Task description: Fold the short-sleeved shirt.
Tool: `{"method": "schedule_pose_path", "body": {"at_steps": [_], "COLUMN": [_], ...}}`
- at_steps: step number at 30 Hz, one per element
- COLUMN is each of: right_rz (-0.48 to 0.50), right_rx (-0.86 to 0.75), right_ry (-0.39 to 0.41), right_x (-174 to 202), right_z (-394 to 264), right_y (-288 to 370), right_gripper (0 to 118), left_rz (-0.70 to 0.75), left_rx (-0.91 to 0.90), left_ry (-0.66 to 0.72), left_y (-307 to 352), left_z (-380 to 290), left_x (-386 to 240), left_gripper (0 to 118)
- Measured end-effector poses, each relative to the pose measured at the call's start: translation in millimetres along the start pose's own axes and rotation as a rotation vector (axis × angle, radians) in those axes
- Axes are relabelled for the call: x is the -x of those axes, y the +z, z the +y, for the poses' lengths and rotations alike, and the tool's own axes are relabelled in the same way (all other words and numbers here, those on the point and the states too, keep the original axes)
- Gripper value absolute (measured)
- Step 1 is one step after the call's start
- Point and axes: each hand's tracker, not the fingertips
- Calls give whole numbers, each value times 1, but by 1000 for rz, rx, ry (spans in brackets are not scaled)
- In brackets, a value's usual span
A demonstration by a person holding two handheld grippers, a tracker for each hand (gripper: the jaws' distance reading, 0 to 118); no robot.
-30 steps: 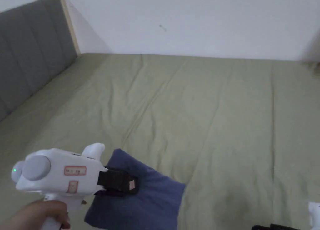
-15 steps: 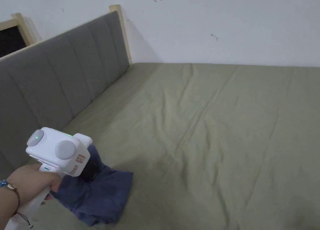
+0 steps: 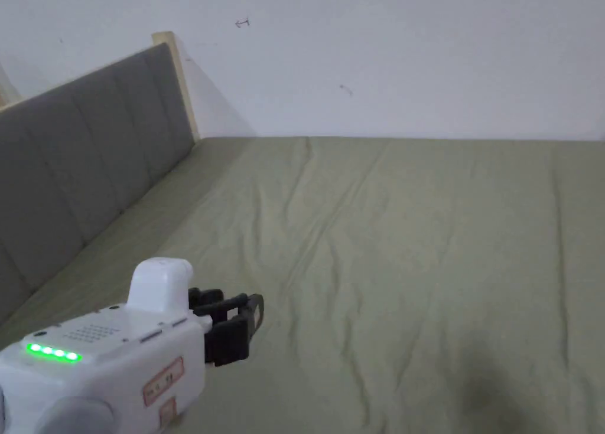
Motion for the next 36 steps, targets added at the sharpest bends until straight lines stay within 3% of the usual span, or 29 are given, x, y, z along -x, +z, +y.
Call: {"method": "schedule_pose_path", "body": {"at_steps": [1, 2, 5, 10, 13, 16, 18, 23, 26, 32, 33, 34, 35, 36], "right_rz": [5, 7, -1, -28, -112, -301, -310, -396, -385, -377, -381, -382, -376, -372], "right_rx": [-4, -6, -27, -176, -396, -723, -824, -767, -761, -760, -766, -768, -768, -762], "right_ry": [4, 6, 10, 26, 117, 155, 167, 196, 144, 143, 144, 145, 144, 141], "right_x": [0, 1, 1, 0, 7, 17, 16, 10, 6, 5, 6, 6, 6, 7], "right_z": [2, 4, 8, 18, 21, 2, -6, -16, -24, -18, -17, -16, -14, -13], "right_y": [5, 11, 30, 69, 99, 127, 138, 125, 126, 133, 134, 135, 136, 135], "right_gripper": [1, 1, 1, 1, 1, 1, 1, 1, 1, 1, 5, 27, 56, 90], "left_rz": [-14, -38, -92, -60, -17, 95, 189, 218, 216, 193, 183, 172, 168, 169], "left_rx": [-17, -43, -111, -213, -357, -498, -548, -539, -541, -534, -534, -532, -534, -533], "left_ry": [-21, -69, -145, -100, -8, 24, -2, -120, -169, -173, -162, -151, -145, -141], "left_y": [3, 7, 15, 34, 55, 75, 82, 86, 89, 96, 96, 96, 95, 95], "left_z": [-4, -11, -18, -10, -2, 3, 1, -6, -15, -20, -20, -20, -20, -20], "left_x": [-24, -51, -101, -159, -168, -178, -186, -199, -207, -210, -209, -207, -205, -205], "left_gripper": [21, 1, 1, 1, 1, 1, 1, 1, 1, 1, 1, 10, 24, 51]}}
